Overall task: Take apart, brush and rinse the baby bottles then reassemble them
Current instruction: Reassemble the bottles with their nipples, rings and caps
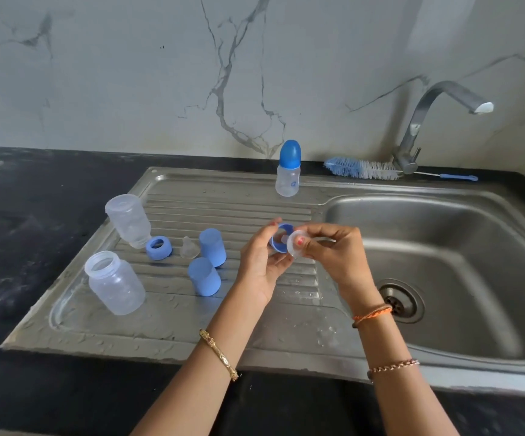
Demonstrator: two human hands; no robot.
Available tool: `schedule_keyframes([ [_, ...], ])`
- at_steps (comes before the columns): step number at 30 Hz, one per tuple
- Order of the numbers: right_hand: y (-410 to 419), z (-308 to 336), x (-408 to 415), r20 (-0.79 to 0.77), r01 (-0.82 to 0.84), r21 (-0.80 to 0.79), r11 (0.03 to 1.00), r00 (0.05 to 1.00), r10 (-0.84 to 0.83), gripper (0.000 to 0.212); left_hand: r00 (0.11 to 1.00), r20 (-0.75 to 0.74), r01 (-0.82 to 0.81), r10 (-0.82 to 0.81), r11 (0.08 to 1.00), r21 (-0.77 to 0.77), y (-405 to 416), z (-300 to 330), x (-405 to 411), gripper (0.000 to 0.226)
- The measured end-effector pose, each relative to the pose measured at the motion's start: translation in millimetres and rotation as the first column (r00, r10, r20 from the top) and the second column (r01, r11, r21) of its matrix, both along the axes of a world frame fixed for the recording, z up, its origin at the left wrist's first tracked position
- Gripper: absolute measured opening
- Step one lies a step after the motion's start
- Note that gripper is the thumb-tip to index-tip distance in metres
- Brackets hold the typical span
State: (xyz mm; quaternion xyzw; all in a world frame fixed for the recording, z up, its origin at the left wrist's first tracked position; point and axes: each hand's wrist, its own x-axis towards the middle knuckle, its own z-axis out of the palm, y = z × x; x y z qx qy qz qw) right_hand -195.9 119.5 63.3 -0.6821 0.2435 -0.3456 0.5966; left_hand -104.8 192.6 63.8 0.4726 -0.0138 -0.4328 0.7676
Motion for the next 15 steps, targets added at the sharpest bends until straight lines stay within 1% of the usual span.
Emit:
schedule_keyframes([
  [1,-1.2,-4.7,4.9,-0.065,0.066,-0.088,0.994,0.995,-0.072,0.01,1.0,0.0,0.004,-0.004,1.0,-0.004,-1.8,-1.4,-0.5,0.007],
  [3,-4.3,-12.5,12.5,-0.152,0.201,-0.292,0.935,0.956,-0.253,0.013,1.0,0.003,0.005,-0.004,1.0,-0.013,-8.5,-4.4,-2.0,0.009],
  [4,-4.7,-15.2,15.5,-0.148,0.249,-0.365,0.897,0.936,-0.32,0.014,1.0,0.0,0.002,-0.002,1.0,-0.018,-12.0,-6.4,-3.0,0.009],
  [5,-5.7,-18.8,17.7,-0.124,0.283,-0.404,0.87,0.925,-0.359,0.014,1.0,-0.006,-0.002,0.002,1.0,-0.021,-15.6,-8.8,-3.6,0.01],
  [7,-9.3,-27.2,20.4,-0.073,0.328,-0.415,0.849,0.918,-0.39,0.015,1.0,-0.015,-0.004,0.003,1.0,-0.022,-23.3,-13.1,-3.5,0.01],
  [10,-15.8,-37.9,23.6,-0.055,0.355,-0.405,0.843,0.91,-0.41,0.016,0.999,0.002,0.034,-0.034,0.999,-0.024,-30.4,-17.0,0.8,0.012],
  [11,-17.4,-41.3,24.7,-0.045,0.374,-0.42,0.827,0.902,-0.43,0.015,0.998,0.018,0.052,-0.052,0.998,-0.019,-31.9,-17.6,1.7,0.013],
  [12,-19.0,-44.1,26.4,-0.028,0.399,-0.451,0.798,0.888,-0.46,0.013,0.997,0.047,0.068,-0.068,0.998,0.006,-34.1,-18.5,2.3,0.013],
  [14,-20.0,-48.3,29.5,0.03,0.458,-0.513,0.726,0.855,-0.518,0.012,0.988,0.131,0.071,-0.086,0.991,0.114,-38.5,-21.2,1.5,0.014],
  [15,-21.2,-49.2,30.6,0.047,0.478,-0.514,0.713,0.845,-0.533,0.013,0.982,0.168,0.057,-0.084,0.986,0.155,-40.4,-23.6,0.9,0.014],
])
